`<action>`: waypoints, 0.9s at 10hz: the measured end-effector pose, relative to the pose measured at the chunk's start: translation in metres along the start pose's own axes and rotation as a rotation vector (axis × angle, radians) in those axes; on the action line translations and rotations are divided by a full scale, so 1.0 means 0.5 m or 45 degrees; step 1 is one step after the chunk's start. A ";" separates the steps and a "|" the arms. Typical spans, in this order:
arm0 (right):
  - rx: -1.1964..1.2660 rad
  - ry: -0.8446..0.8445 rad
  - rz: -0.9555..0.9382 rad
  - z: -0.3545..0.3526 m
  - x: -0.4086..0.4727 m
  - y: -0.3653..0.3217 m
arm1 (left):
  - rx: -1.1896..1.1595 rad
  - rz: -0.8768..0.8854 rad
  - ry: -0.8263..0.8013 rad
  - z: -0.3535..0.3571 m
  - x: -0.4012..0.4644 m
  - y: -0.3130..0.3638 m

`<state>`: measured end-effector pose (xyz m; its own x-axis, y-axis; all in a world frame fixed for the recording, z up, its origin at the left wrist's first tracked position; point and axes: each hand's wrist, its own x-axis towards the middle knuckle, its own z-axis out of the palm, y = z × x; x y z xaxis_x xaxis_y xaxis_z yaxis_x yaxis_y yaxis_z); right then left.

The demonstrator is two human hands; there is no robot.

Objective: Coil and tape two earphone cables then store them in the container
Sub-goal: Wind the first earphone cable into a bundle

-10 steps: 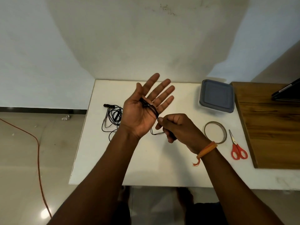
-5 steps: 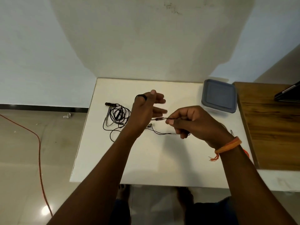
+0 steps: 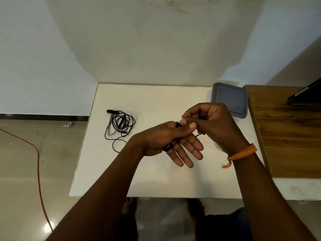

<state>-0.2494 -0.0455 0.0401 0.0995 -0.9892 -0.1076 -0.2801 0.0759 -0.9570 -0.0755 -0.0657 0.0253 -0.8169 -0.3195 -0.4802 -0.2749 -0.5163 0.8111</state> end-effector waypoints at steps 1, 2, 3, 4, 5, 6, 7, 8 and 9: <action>0.021 0.015 0.039 0.010 0.001 0.008 | -0.148 0.031 -0.149 -0.003 -0.005 -0.002; 0.274 0.058 0.141 0.024 -0.004 0.012 | -0.335 0.165 -0.293 -0.013 -0.006 -0.004; 0.445 0.060 0.338 0.058 0.001 -0.010 | -0.554 0.331 -0.438 -0.026 -0.001 -0.010; 0.188 0.431 0.886 0.075 0.031 0.015 | -0.789 0.515 -0.554 -0.035 0.005 -0.015; 0.985 -0.233 -0.453 0.116 0.003 0.070 | -0.944 0.681 -0.556 -0.036 0.009 -0.012; 0.555 0.066 0.380 0.092 -0.005 0.064 | -1.087 0.861 -0.300 -0.039 0.011 -0.004; 0.414 -0.065 0.356 0.125 0.001 0.034 | -1.168 0.975 0.053 -0.056 0.008 0.001; 0.261 -0.170 0.398 0.129 -0.002 0.031 | -1.146 0.929 0.403 -0.075 0.002 0.005; 0.299 -0.214 0.436 0.116 0.002 0.023 | -1.123 0.853 0.744 -0.091 0.001 0.004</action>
<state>-0.1973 -0.0383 0.0132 0.1979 -0.8695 -0.4525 -0.1014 0.4410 -0.8917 -0.0532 -0.1031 0.0113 -0.2561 -0.9125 -0.3190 0.7244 -0.3997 0.5617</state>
